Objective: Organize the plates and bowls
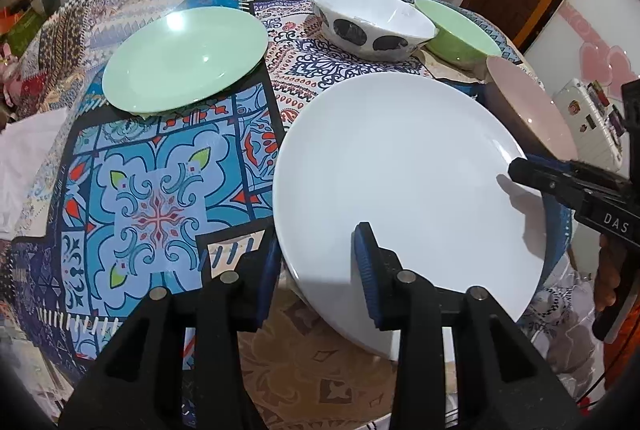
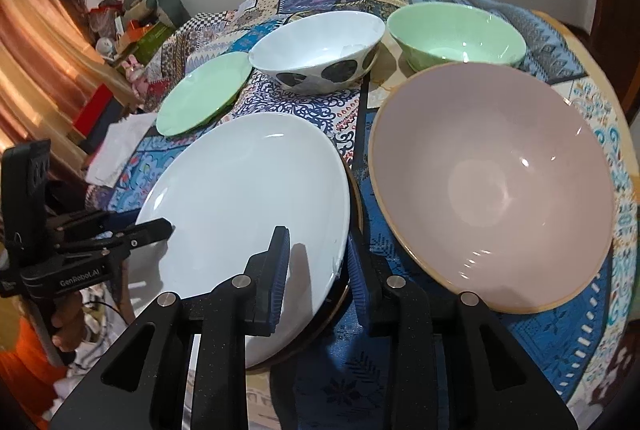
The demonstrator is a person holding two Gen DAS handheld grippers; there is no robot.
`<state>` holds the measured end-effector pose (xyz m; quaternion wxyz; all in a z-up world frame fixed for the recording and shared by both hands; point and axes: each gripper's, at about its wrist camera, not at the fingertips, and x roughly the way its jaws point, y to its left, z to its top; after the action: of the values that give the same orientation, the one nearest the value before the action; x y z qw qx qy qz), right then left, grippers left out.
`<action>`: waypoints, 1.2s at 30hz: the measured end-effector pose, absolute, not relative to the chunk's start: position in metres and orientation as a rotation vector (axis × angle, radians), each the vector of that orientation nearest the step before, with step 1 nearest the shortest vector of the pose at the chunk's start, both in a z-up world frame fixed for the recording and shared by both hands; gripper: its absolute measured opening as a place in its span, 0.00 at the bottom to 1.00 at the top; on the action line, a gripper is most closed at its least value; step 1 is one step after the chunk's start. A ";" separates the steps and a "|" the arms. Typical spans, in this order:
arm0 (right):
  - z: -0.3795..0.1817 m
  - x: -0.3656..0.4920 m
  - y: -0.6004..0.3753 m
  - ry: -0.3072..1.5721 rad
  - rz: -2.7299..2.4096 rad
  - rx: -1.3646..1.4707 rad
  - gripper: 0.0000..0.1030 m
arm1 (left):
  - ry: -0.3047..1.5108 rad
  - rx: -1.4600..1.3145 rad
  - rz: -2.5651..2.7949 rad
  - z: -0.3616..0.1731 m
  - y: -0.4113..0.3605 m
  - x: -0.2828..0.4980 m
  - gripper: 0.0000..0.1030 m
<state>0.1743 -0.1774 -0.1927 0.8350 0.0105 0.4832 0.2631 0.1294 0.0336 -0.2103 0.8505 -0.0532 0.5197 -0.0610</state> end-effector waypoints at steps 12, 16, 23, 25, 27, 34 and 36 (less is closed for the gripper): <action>-0.170 0.171 -0.168 0.941 0.600 -0.009 0.27 | 0.988 -0.068 -0.109 -0.182 0.040 0.118 0.39; -0.160 0.173 -0.157 0.917 0.625 -0.014 0.27 | 0.930 -0.035 -0.068 -0.165 0.048 0.114 0.44; -0.137 0.185 -0.129 0.870 0.672 -0.081 0.27 | 0.830 -0.051 0.010 -0.135 0.085 0.108 0.57; -0.129 0.189 -0.121 0.859 0.687 -0.085 0.27 | 0.809 -0.043 0.045 -0.129 0.094 0.110 0.57; -0.125 0.193 -0.116 0.856 0.698 -0.080 0.29 | 0.797 -0.044 0.078 -0.125 0.106 0.111 0.58; -0.113 0.210 -0.085 0.820 0.718 -0.114 0.37 | 0.785 -0.093 0.123 -0.125 0.143 0.124 0.67; -0.111 0.218 -0.075 0.818 0.729 -0.120 0.37 | 0.773 -0.108 0.126 -0.127 0.151 0.129 0.70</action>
<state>0.2177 -0.0748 -0.1114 0.8520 -0.0569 0.3885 0.3462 0.1290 0.1509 -0.1265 0.9228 -0.0525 0.3766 0.0614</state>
